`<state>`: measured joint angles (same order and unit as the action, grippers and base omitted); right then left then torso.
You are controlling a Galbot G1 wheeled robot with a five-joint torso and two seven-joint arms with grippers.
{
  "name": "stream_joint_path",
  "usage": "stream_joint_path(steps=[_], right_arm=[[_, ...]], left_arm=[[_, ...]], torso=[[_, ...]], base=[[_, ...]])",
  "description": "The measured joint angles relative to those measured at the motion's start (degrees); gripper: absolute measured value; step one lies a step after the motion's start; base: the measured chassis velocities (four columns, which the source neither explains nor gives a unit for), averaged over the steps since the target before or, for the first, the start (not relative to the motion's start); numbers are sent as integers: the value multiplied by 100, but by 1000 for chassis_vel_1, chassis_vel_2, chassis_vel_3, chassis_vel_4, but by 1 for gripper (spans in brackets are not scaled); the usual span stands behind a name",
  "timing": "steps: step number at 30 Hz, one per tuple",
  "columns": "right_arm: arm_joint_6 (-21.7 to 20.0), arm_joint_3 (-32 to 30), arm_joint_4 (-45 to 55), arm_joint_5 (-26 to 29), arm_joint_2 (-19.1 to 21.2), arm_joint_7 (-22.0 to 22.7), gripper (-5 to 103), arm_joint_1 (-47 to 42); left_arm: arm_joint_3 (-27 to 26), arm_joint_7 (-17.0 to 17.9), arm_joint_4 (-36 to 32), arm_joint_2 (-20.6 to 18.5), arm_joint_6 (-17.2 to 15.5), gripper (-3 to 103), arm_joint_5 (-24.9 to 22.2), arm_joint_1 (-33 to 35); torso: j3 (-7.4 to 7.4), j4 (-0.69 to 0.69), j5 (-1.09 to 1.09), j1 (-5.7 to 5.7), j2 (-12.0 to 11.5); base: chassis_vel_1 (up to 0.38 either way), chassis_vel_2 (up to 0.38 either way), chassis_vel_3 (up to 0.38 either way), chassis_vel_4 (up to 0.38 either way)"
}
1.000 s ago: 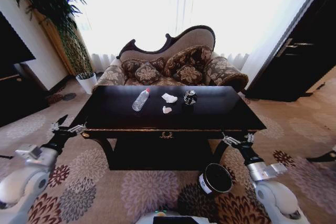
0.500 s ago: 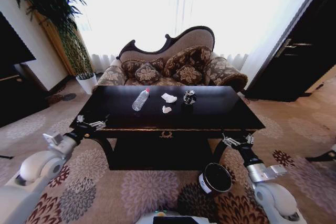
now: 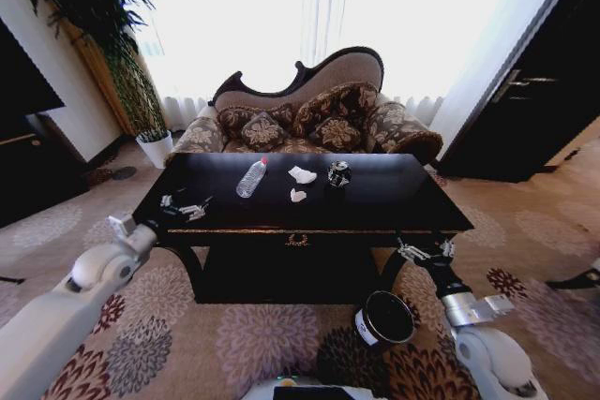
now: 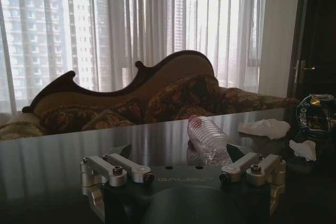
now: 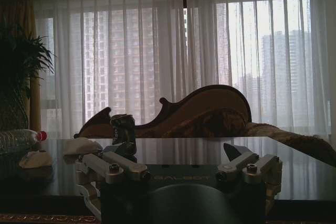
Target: Move to the front of the table and place the trash on the table into the trash bin.
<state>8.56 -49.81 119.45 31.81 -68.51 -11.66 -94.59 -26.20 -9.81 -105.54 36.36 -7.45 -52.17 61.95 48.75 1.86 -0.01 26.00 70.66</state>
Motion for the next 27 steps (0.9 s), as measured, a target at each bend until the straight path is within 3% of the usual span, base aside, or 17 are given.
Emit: stream_joint_path(steps=[11,27], right_arm=[[-84,-99,91,8,73,44,100,-21],[-160,-89,113,32,151,47,100,25]], left_arm=[[1432,-33,940,370,-42,99,151,-1376],[2352,-143,1410,687,-19,99,281,-2304]], torso=[[0,0,-1,0,-1],[0,-1,0,1,-1]], base=[[0,0,0,0],[0,0,0,0]])
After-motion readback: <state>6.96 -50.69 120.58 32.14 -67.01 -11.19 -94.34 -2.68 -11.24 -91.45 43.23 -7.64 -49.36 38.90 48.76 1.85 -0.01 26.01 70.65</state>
